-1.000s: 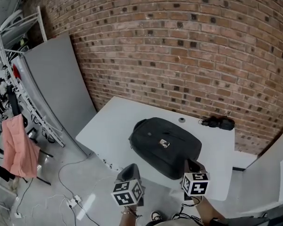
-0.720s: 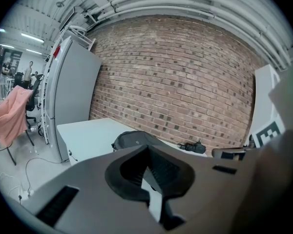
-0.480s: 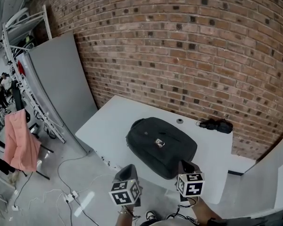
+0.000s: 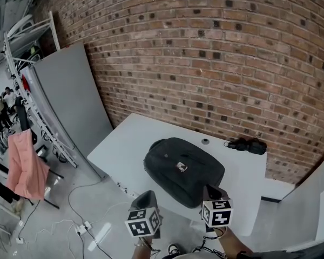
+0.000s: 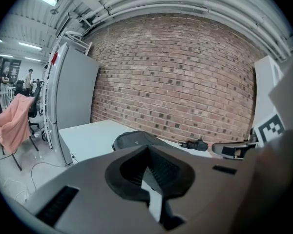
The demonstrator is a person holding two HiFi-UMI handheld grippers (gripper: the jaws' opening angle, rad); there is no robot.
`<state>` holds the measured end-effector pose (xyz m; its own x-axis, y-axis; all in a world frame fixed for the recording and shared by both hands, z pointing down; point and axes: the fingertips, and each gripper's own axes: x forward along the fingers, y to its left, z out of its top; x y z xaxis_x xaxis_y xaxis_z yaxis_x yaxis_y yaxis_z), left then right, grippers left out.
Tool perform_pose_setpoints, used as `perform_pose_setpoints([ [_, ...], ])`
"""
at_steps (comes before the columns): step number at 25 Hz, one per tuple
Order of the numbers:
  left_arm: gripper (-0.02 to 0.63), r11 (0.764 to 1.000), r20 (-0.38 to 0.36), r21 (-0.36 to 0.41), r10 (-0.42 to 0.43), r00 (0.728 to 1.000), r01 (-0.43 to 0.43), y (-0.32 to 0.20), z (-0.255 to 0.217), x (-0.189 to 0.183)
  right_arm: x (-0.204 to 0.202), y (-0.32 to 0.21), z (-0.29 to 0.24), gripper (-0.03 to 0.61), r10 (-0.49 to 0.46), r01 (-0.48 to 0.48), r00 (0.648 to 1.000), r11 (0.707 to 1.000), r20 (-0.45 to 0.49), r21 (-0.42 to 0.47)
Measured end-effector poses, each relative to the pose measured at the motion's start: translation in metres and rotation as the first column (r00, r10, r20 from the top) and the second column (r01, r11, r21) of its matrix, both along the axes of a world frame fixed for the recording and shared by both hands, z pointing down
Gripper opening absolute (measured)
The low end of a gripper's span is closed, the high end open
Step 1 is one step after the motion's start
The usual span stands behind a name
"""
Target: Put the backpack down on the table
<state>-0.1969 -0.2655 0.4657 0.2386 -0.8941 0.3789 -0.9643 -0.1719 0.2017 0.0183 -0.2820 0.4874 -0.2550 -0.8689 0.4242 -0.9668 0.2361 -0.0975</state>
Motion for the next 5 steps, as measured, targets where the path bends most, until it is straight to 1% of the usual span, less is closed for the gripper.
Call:
perform_pose_setpoints([
  [5, 0.014, 1.0, 0.005, -0.013, -0.007, 1.0, 0.007, -0.0017, 0.0048, 0.005, 0.0056, -0.0032, -0.0017, 0.031, -0.003, 0.003, 1.0, 1.0, 0.004, 0.009],
])
